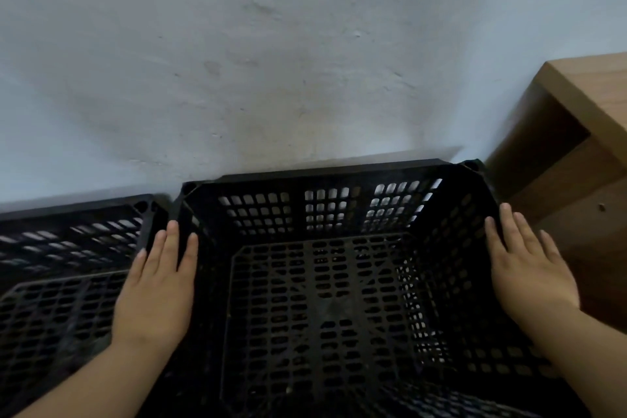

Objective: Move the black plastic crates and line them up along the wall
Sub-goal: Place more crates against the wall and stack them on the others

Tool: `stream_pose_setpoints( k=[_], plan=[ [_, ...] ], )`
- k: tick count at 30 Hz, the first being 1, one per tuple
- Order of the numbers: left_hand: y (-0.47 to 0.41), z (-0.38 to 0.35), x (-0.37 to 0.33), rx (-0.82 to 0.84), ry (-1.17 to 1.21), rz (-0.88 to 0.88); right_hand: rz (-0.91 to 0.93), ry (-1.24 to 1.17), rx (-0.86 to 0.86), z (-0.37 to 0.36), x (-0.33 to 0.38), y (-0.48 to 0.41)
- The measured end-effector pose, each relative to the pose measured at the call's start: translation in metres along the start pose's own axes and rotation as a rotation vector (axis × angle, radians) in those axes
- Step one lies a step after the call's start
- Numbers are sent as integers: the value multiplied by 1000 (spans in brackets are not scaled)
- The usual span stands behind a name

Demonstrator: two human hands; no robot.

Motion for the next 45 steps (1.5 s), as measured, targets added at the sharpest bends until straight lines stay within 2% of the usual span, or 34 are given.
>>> stream_pose_setpoints(
  k=[6,11,13,15,17,19,20,24,25,28,32,33,36,45],
  plan=[
    [2,6,-2,26,-55,-50,32,33,-1,6,-7,2],
    [11,28,-5,-28,-51,-94,15,114,-58,24,-28,14],
    [16,49,-5,-38,-43,-109,0,79,-57,41,-37,28],
    [20,71,-7,-25,-41,-130,-18,33,-91,53,-47,43],
    [27,95,-8,33,-75,-148,88,15,-258,63,-53,54],
    [34,114,-7,48,-93,-158,44,-3,-258,78,-60,70],
    [38,123,-7,36,-94,-160,23,6,-310,78,-64,78],
    [60,149,0,11,-116,-173,-38,-17,-284,81,-81,101],
    [65,156,2,-2,-113,-176,-40,43,-269,76,-88,105],
    [81,177,6,-4,-140,-180,-55,3,-344,77,-100,118],
    [99,206,11,5,-188,-187,-79,86,-277,124,-103,158],
    [103,214,12,1,-194,-190,-100,118,-321,132,-109,162],
    [112,240,17,-8,-180,-191,-157,197,-207,161,-126,182],
    [127,353,59,2,-210,-163,-134,308,-206,290,-153,216]
  ],
)
Point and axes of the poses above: each hand's wrist, its own y-axis away from the middle knuckle, its own z-axis out of the back of the hand, x = y × z, the point moved 2 cm from there along -y, towards the middle knuckle, and after that the axes turned 8 degrees about -z, right-handed, at the moved point
